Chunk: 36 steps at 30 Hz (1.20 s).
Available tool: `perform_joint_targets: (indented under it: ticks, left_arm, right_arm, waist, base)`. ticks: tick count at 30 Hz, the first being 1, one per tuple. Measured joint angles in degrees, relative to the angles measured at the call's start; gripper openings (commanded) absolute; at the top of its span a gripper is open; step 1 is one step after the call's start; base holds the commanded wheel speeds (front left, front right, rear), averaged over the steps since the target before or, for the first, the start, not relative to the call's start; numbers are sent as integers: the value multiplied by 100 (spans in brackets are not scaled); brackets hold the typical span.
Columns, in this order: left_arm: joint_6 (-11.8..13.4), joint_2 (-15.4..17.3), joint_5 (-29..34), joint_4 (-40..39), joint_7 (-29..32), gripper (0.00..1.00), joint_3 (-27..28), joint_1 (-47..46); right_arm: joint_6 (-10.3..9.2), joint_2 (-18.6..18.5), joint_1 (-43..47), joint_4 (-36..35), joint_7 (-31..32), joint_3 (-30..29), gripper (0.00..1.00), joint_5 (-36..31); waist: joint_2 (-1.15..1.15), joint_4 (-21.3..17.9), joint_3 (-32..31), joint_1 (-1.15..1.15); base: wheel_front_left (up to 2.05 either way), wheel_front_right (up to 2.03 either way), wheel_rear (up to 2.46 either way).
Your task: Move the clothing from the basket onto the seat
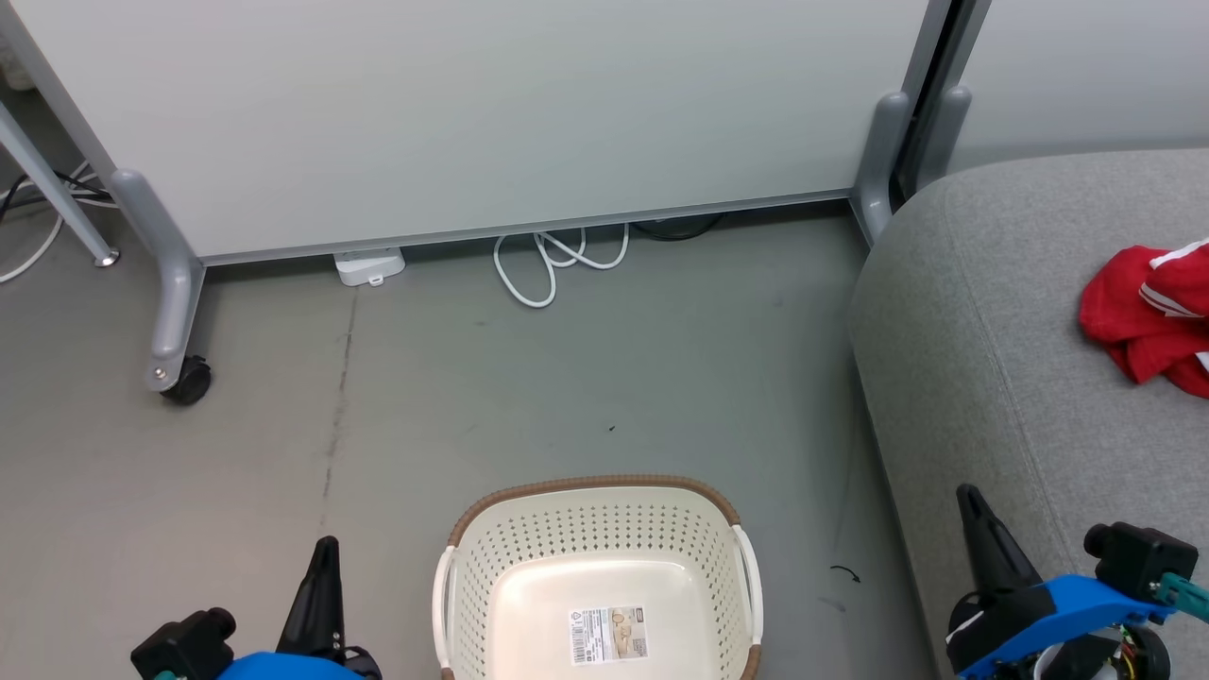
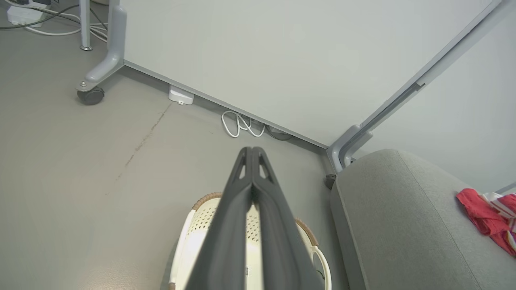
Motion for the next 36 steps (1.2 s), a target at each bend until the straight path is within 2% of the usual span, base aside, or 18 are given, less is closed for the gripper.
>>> perform_joint_targets:
  ticks: [18, 36]
  left_arm:
    - [0, -54, -1372, -172, 387, 0, 253, -147]
    - [0, -123, -2494, -312, 706, 0, 488, -289]
  right_arm:
    - [0, -2, -27, -54, 170, -31, 0, 1637]
    - [0, -7, -84, -102, 300, -58, 0, 2972]
  waist:
    - [0, -15, -75, 0]
    - [0, -29, -151, 0]
  base:
    - [0, 0, 0]
    - [0, 0, 0]
